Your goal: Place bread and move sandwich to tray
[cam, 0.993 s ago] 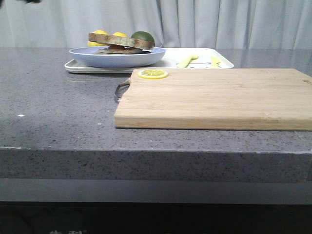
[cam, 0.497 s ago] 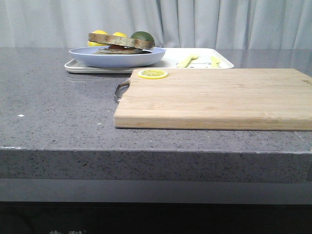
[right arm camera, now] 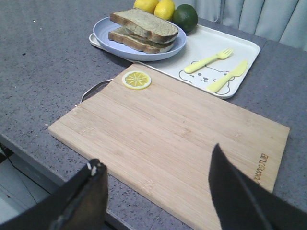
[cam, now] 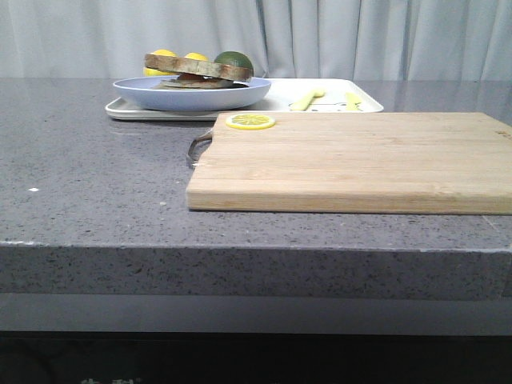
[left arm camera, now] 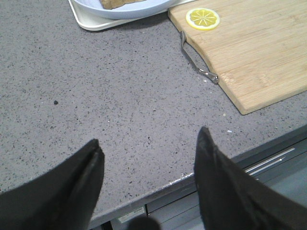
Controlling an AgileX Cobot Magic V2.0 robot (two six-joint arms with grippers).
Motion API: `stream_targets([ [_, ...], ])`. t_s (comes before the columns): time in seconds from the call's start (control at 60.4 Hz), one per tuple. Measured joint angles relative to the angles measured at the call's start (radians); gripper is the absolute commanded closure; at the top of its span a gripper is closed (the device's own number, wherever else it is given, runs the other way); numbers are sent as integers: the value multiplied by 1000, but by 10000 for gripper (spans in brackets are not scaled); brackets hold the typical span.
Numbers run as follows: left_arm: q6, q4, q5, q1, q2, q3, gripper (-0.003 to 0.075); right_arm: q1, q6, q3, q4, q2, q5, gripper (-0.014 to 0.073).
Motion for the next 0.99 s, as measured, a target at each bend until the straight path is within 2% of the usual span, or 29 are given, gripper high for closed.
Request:
stream_targets([
  [0.083, 0, 0, 0, 0, 0, 0, 309, 0, 0, 0, 0, 0, 6, 139],
  [0.199, 0, 0, 0, 0, 0, 0, 335, 0, 0, 0, 0, 0, 11, 278],
  [0.364, -2, 0, 0, 0, 0, 0, 489, 0, 0, 0, 0, 0, 18, 544],
  [0.464, -2, 0, 0, 0, 0, 0, 623, 0, 0, 0, 0, 0, 28, 669],
  [0.579, -2, 0, 2, 0, 0, 0, 738, 0, 0, 5, 0, 0, 32, 662],
  [0.993, -2, 0, 18, 0, 0, 0, 738, 0, 0, 18, 0, 0, 39, 662],
])
